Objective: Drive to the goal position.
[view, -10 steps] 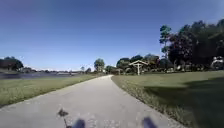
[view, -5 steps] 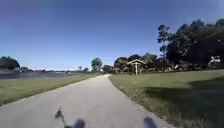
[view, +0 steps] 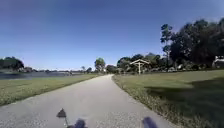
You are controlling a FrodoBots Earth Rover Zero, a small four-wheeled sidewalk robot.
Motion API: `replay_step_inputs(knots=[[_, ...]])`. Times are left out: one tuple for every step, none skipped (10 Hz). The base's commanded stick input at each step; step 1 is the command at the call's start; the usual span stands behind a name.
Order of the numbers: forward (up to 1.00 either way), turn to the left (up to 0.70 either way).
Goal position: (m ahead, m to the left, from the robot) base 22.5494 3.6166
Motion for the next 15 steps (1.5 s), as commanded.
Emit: replay_step_inputs(knots=[[0.00, 0.00], [0.00, 0.00], [0.00, 0.00], [0.09, 0.04], [0.85, 0.34], [0.85, 0.34], [0.85, 0.34], [0.85, 0.34], [0.85, 0.34], [0.85, 0.34], [0.85, 0.34], [0.85, 0.34], [0.85, 0.34], [0.85, 0.34], [0.85, 0.17]])
